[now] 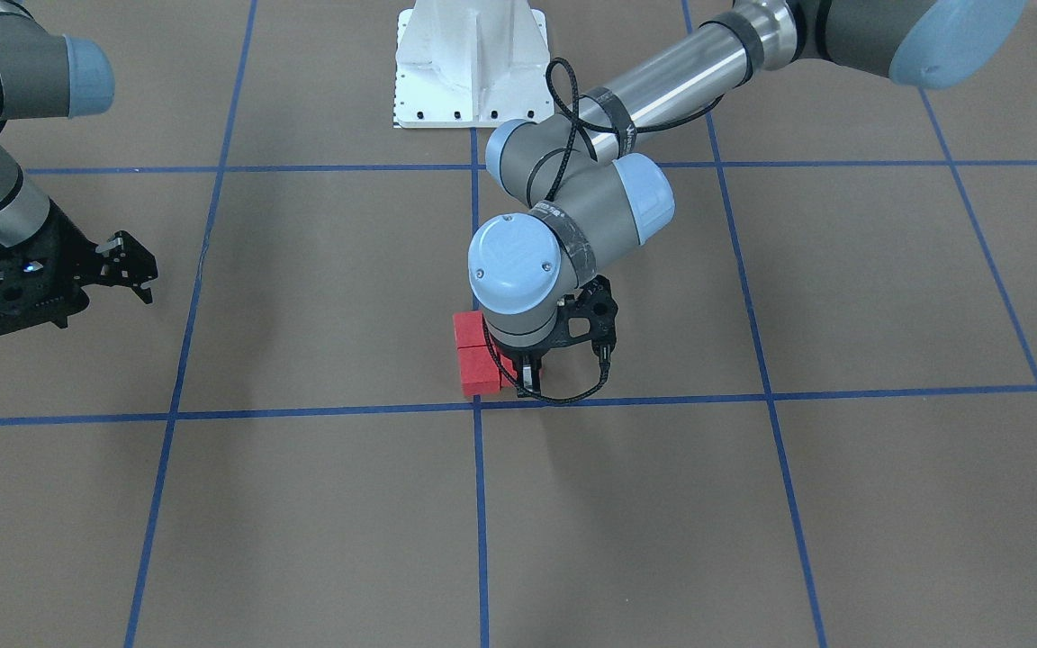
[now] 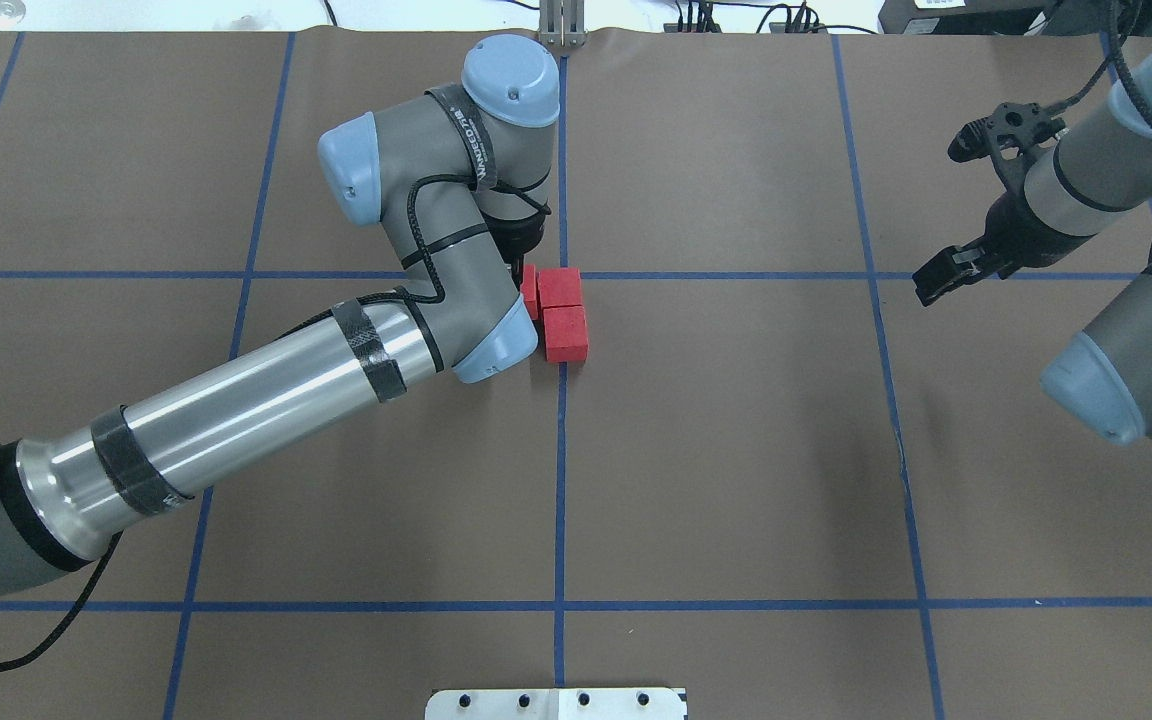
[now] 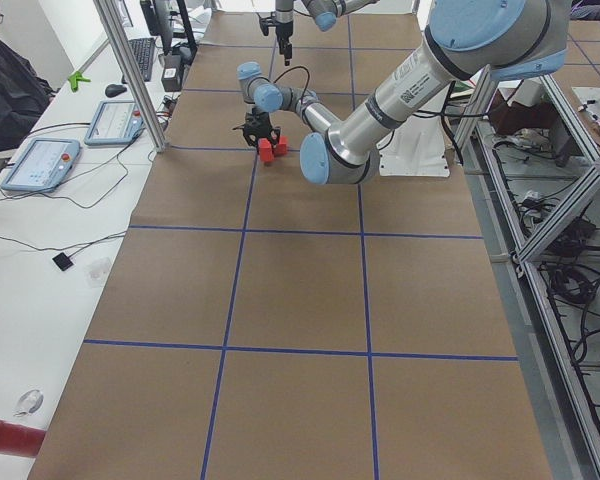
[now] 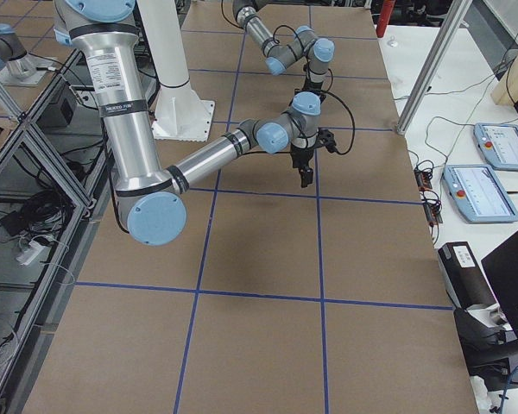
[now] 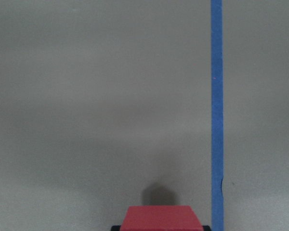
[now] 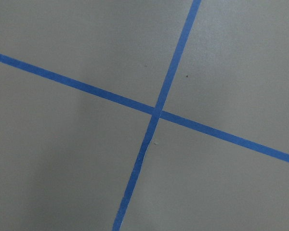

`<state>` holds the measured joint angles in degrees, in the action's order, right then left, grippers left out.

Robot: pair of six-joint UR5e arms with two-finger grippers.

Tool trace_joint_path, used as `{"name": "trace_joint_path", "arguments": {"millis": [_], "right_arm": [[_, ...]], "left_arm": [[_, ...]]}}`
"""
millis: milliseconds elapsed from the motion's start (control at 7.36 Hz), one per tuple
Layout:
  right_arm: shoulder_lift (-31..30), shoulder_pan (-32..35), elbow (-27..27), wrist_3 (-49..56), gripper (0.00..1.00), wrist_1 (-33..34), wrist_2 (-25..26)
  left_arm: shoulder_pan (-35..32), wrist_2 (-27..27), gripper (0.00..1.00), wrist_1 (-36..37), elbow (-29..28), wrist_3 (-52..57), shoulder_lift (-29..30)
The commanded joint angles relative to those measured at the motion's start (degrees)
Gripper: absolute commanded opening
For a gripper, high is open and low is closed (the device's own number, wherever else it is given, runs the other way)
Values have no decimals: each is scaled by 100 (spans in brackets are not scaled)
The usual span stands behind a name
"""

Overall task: Form red blocks into L shape at center
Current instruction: 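Hold the cube in place against the center pair with the left gripper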

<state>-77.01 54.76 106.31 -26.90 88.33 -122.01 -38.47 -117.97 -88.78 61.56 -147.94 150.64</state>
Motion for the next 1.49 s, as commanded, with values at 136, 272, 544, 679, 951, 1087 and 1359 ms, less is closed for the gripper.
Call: {"name": "trace_joint_path", "arguments": {"millis": [136, 272, 544, 679, 951, 1087, 1359], "right_arm": [[2, 0, -14, 1, 99, 0, -7], [2, 0, -14, 1, 99, 0, -7], [37, 0, -5, 1, 99, 0, -16], [37, 0, -14, 1, 99, 0, -8], [37, 0, -14, 1, 99, 0, -8], [37, 0, -14, 1, 99, 0, -7], [37, 0, -14, 1, 99, 0, -8]], "left_arm": [[6, 2, 0, -34, -4, -7, 1], [6, 2, 0, -34, -4, 2, 9], [-3, 2, 16, -70, -4, 19, 1], [-3, 2, 24, -70, -4, 19, 1], [6, 2, 31, -70, -4, 37, 1], [-3, 2, 41, -70, -4, 28, 1], [6, 2, 57, -70, 5, 28, 1]]}}
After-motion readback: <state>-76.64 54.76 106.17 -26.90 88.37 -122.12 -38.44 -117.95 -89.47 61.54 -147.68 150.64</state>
